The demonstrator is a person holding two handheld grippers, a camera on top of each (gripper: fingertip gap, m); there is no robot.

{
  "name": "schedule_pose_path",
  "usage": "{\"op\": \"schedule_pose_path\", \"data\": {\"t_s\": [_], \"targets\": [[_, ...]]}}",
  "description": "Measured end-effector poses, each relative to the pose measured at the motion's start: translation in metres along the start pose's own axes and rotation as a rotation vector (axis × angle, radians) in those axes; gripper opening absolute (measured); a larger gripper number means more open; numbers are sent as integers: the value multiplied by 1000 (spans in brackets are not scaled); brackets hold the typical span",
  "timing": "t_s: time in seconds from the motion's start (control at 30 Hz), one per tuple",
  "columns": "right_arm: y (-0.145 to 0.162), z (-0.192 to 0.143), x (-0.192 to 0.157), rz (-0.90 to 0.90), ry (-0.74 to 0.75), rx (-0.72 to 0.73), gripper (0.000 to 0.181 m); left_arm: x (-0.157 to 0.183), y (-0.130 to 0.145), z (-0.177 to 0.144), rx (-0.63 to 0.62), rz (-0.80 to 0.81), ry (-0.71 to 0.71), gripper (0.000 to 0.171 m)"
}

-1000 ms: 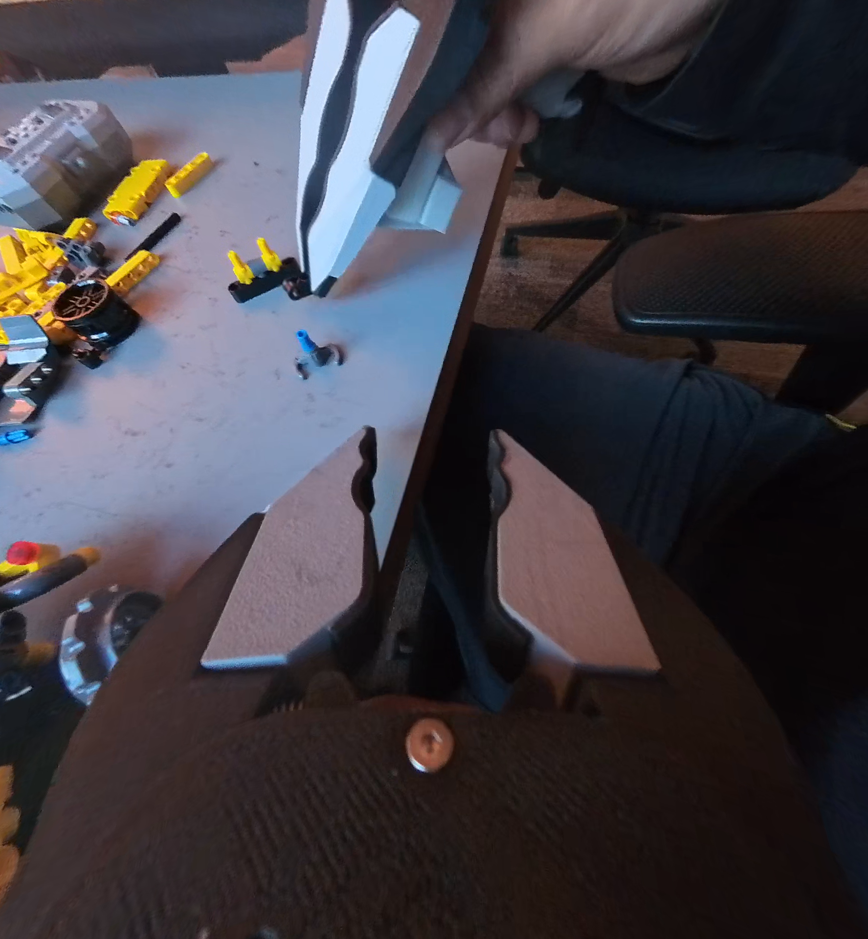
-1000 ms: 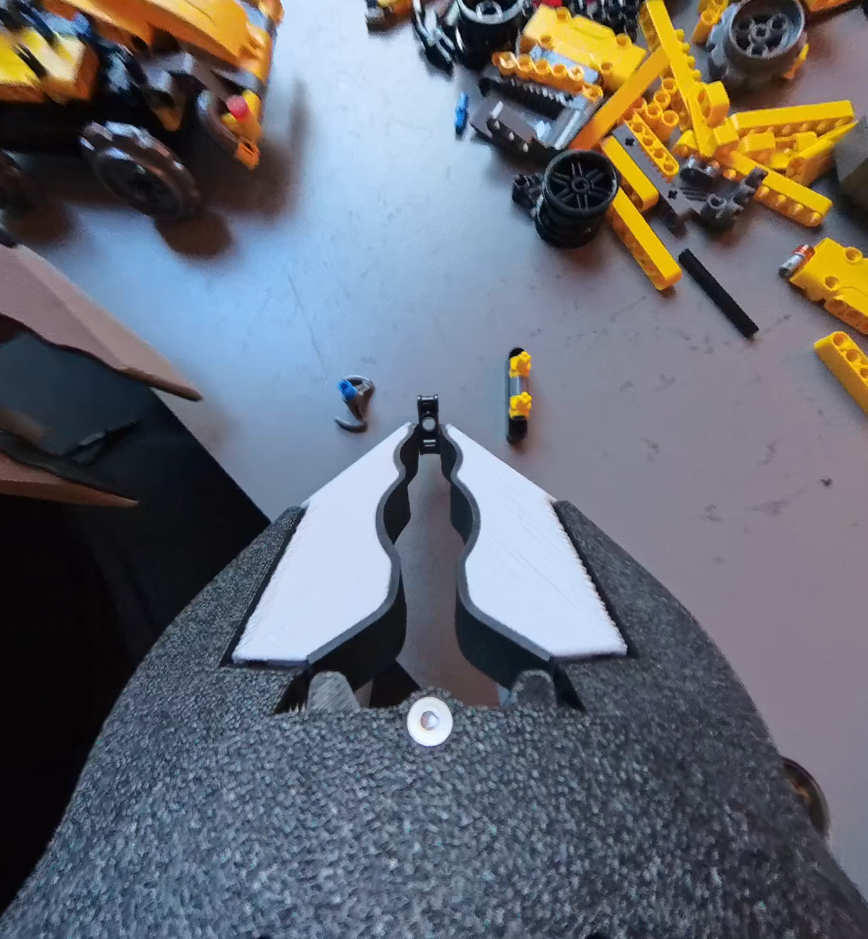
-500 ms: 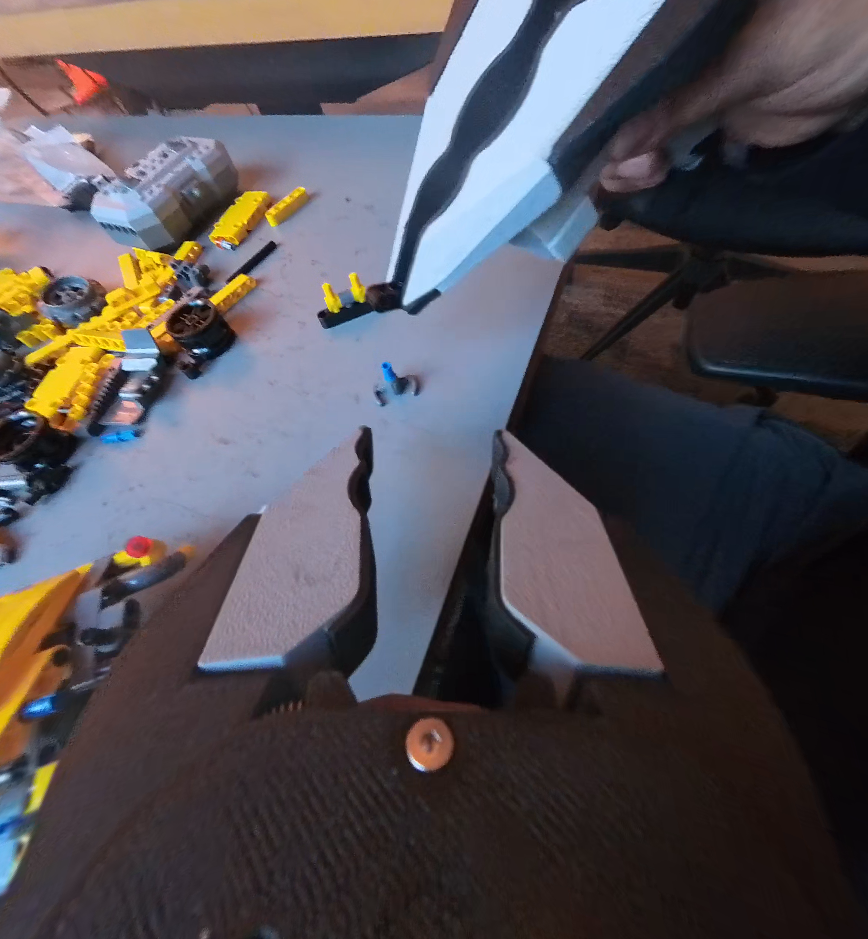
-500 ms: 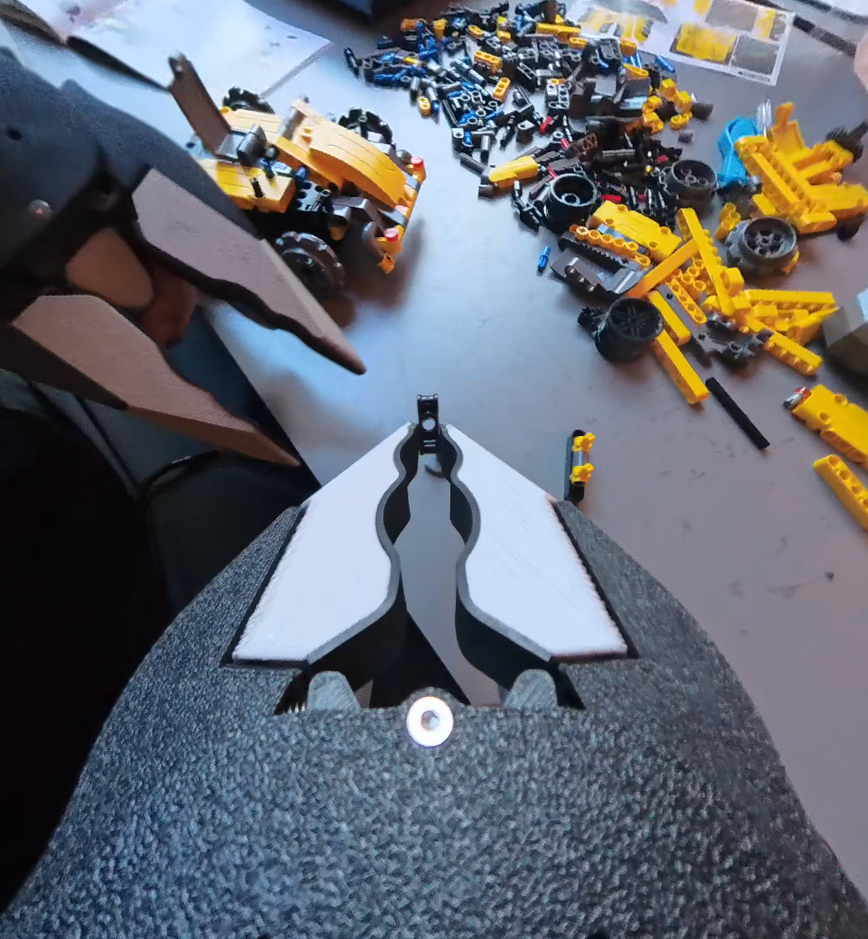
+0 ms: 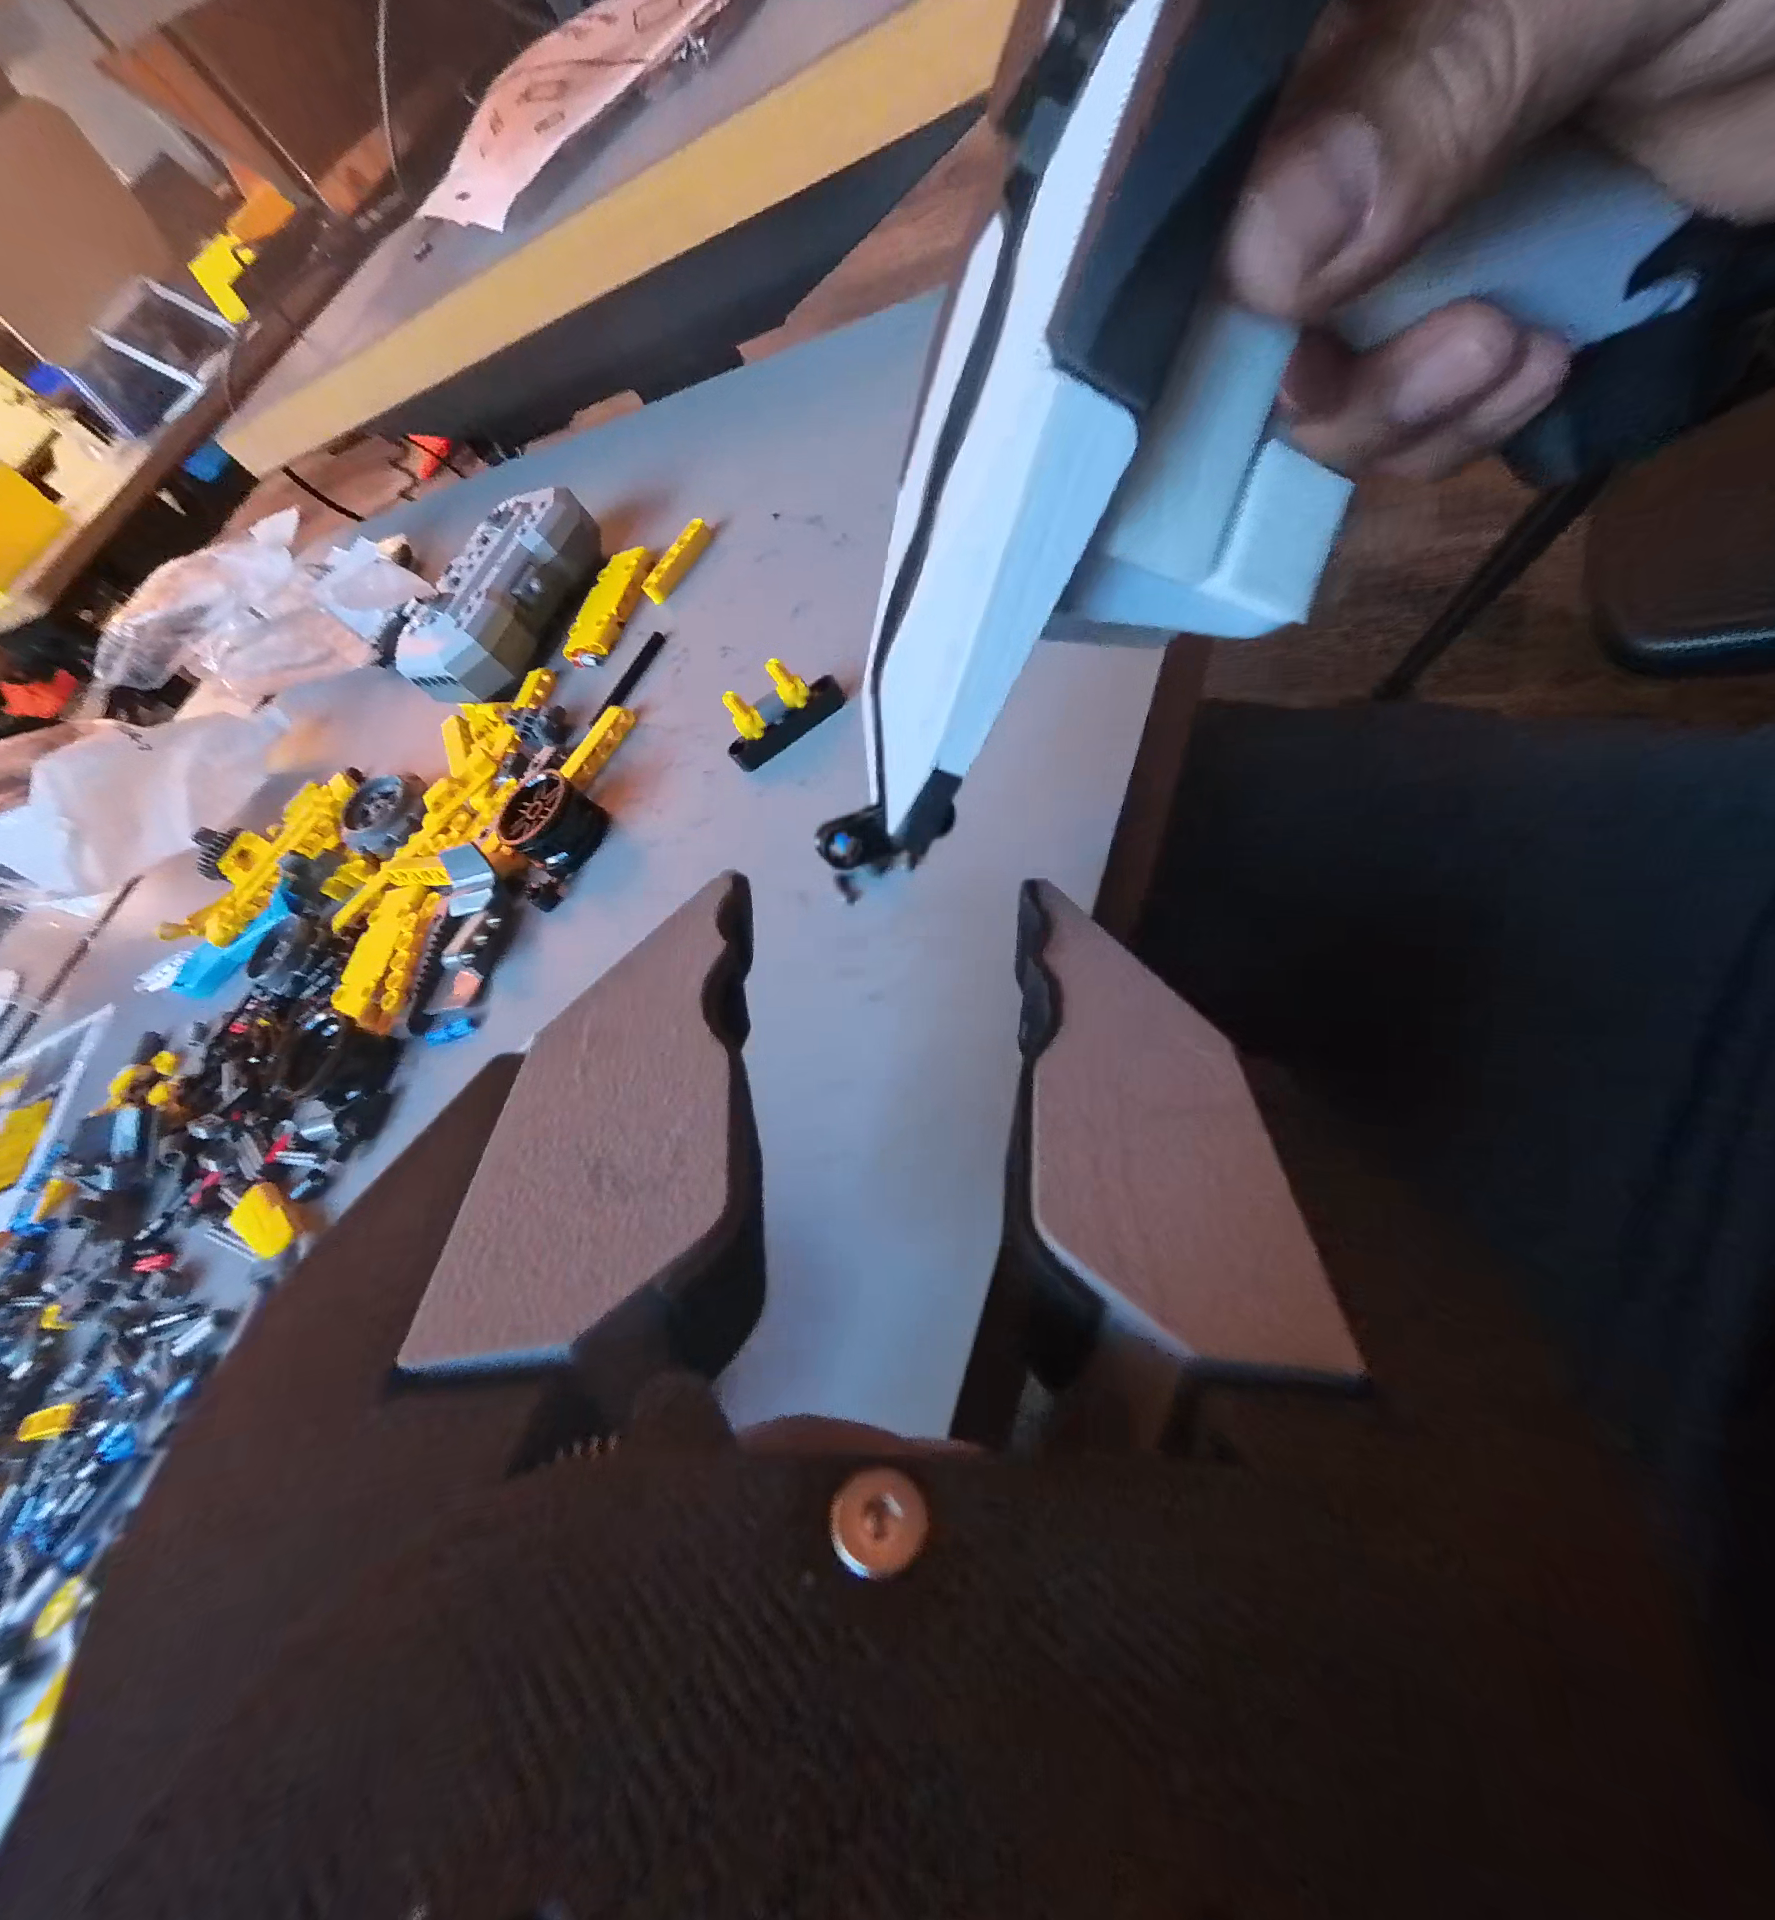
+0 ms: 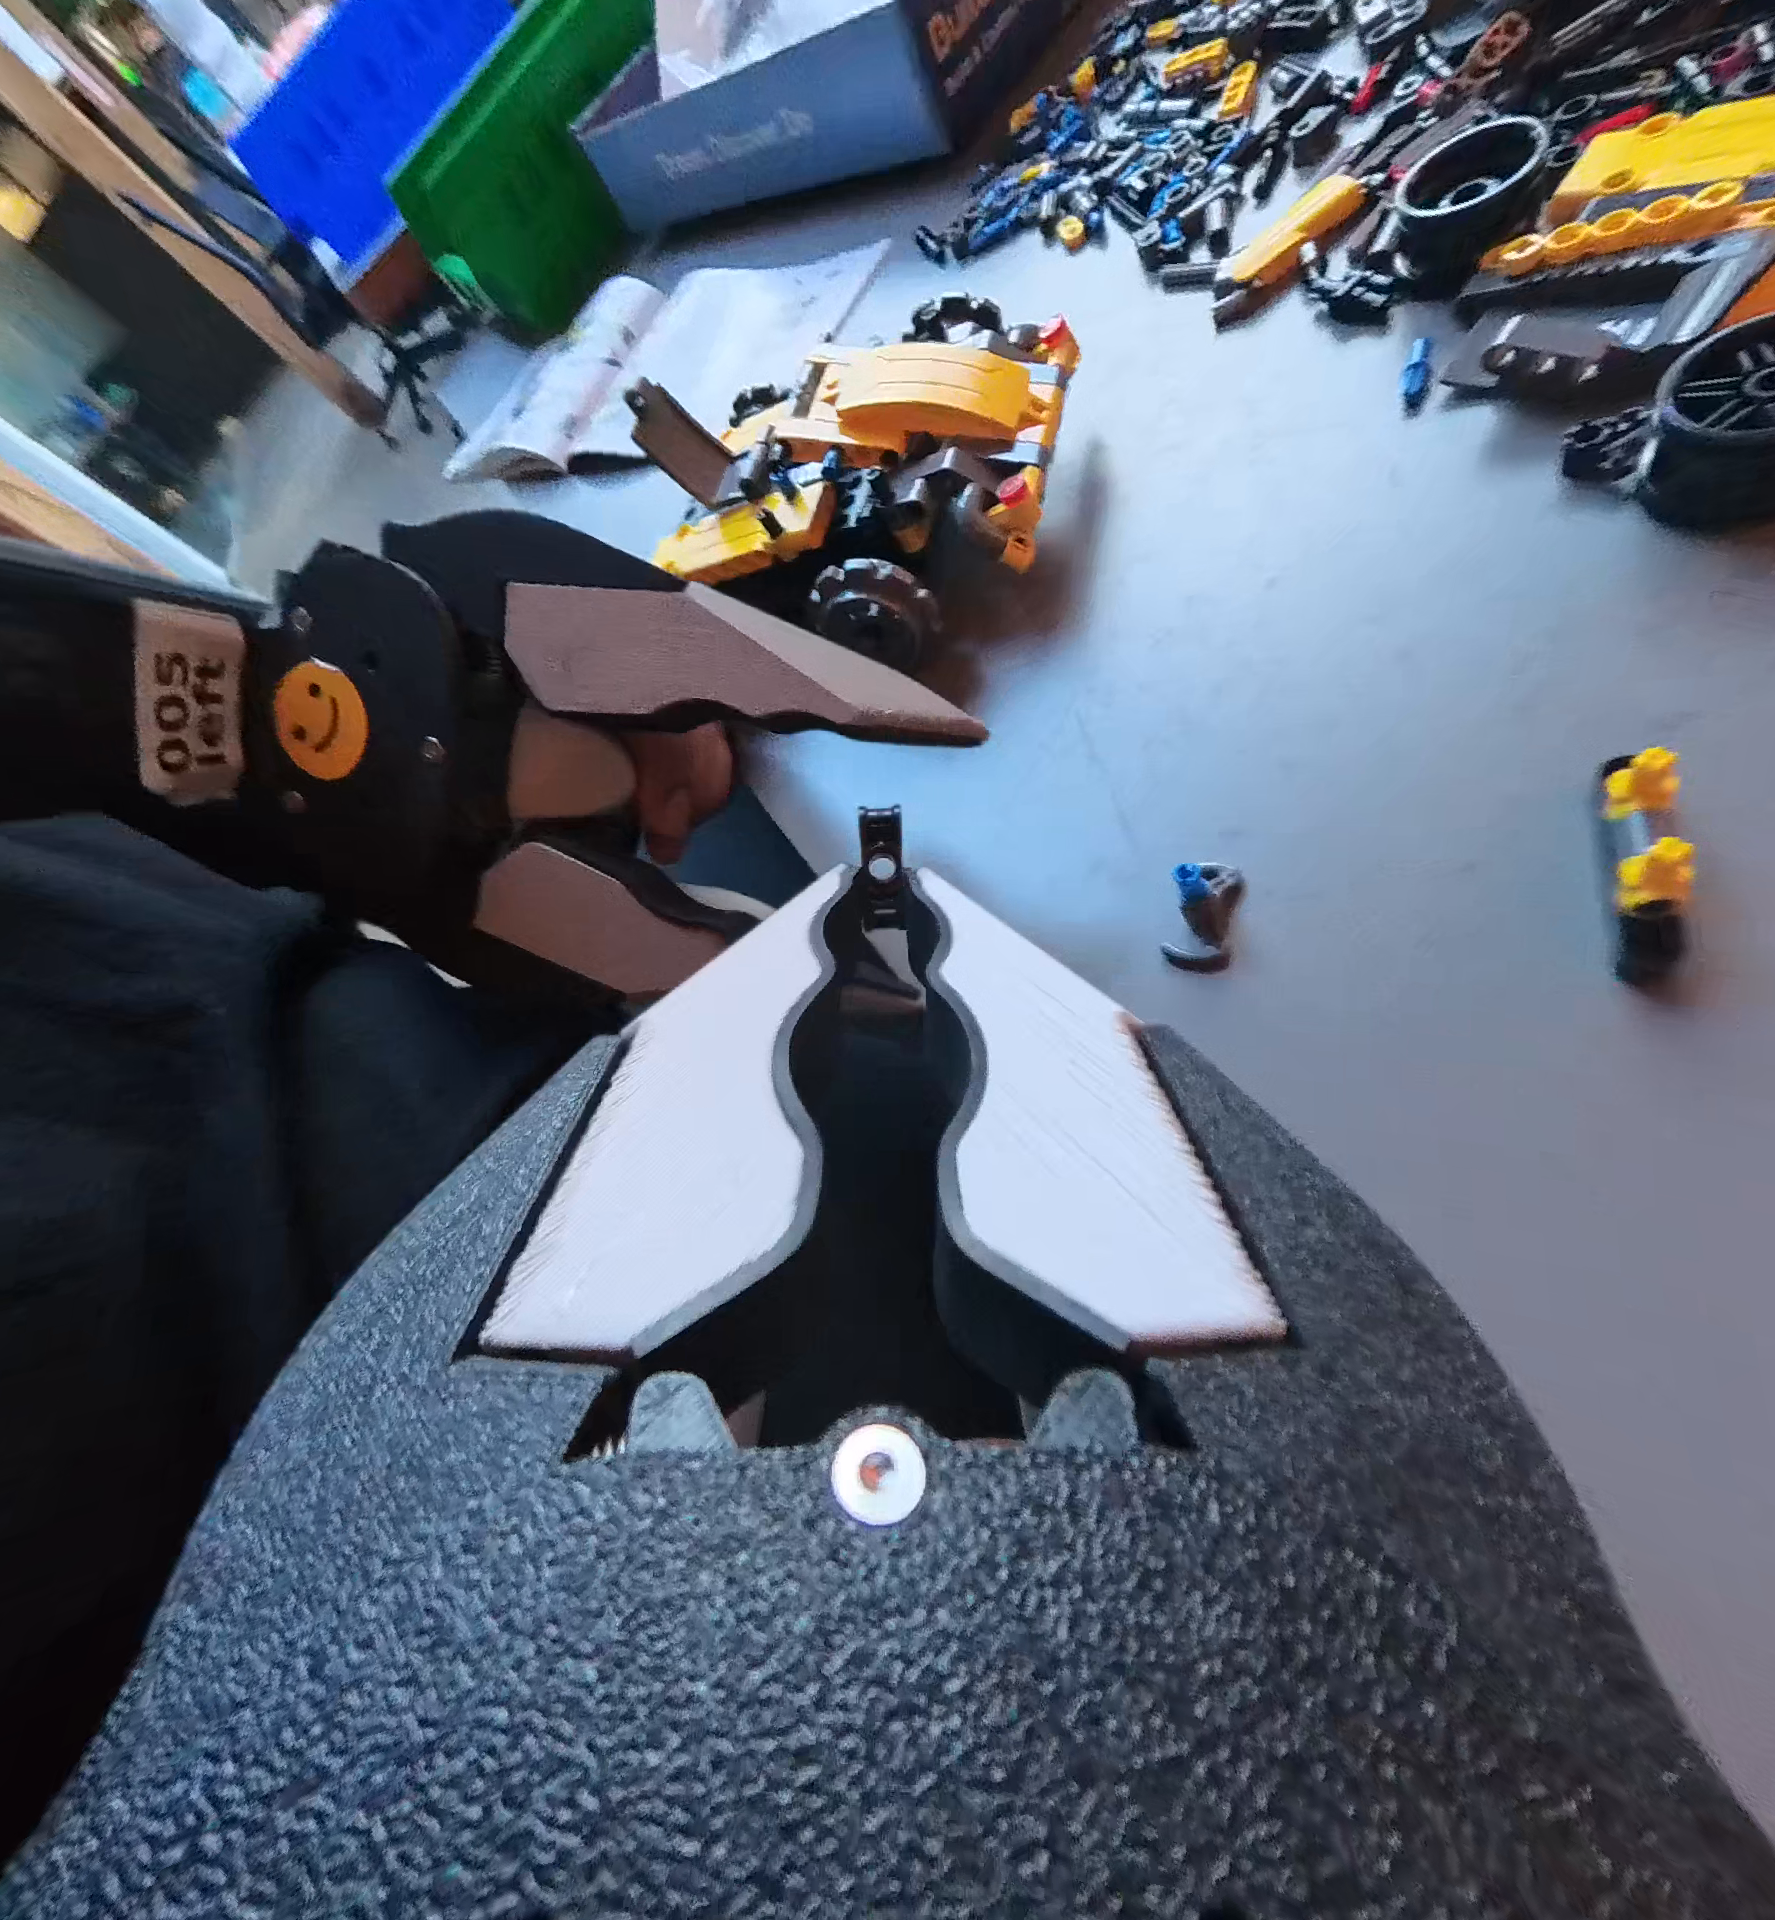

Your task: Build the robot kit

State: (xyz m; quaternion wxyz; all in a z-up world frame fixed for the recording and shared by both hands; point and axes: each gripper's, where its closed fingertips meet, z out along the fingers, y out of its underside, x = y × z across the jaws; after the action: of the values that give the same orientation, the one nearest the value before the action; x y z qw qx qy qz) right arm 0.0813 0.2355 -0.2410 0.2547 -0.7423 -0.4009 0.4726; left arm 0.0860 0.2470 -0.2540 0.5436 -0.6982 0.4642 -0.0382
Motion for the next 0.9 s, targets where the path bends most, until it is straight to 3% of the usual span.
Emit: {"op": "schedule_pose_path", "data": {"t_s": [0.23, 0.43, 0.9], "targets": [[-6, 9, -4, 13, -47, 1, 7, -3, 0, -8, 34, 12, -4, 48], [-10, 18, -9, 16, -72, -28, 7, -3, -6, -19, 93, -102, 21, 47], [-13, 24, -11, 34, -104, -20, 7, -11, -1, -20, 71, -83, -20, 40]]}}
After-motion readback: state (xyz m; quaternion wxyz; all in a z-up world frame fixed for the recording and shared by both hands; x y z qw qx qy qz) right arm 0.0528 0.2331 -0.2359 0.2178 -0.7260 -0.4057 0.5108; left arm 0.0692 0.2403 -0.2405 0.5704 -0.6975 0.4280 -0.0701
